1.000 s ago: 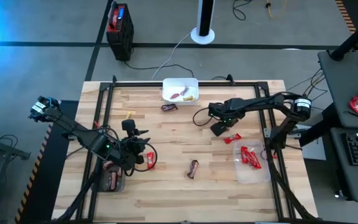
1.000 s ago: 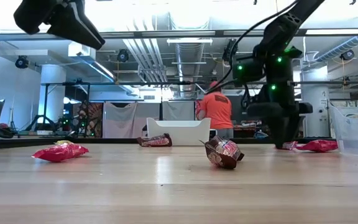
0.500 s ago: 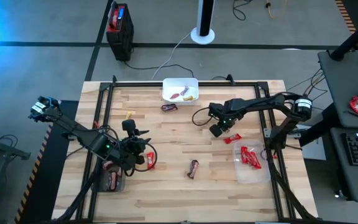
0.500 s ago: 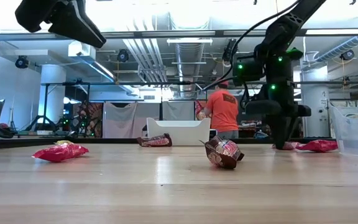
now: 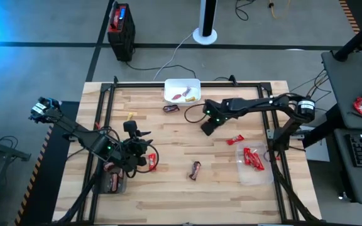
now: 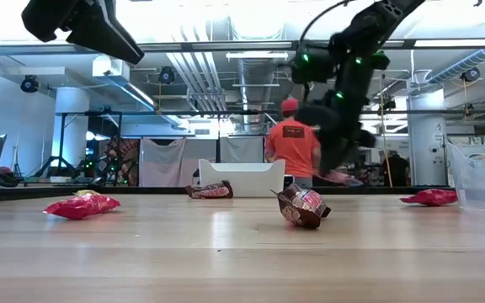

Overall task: Sort candy by brand, put in halloween buckets
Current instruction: Put the red candy into the white bin, then put the red chocolate bar into the transparent bin

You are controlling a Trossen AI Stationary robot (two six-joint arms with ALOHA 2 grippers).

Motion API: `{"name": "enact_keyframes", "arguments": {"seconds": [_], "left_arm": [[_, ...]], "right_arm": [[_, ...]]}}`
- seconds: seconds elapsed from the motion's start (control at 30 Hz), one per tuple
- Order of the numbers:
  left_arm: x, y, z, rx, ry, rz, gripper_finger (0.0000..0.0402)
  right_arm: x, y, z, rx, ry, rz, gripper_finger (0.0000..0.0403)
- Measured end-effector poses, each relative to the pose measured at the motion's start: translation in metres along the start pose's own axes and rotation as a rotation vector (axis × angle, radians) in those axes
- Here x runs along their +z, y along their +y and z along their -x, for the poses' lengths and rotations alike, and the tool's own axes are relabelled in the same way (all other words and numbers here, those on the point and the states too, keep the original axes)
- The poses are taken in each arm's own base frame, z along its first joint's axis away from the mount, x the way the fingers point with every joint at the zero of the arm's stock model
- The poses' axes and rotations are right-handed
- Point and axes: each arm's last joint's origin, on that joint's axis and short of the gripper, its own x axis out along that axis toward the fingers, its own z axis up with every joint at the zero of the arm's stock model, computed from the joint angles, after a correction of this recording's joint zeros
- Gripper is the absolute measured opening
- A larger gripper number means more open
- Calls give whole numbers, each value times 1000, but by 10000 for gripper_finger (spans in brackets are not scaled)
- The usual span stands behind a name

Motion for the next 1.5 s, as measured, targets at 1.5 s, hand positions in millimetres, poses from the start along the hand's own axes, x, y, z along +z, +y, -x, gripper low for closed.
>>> {"name": "enact_keyframes", "arguments": {"seconds": [1.5], "left_arm": [[-5, -12, 1, -373, 102, 62, 142]], "right_arm": [[150, 1, -9, -34, -678, -50, 125]]}}
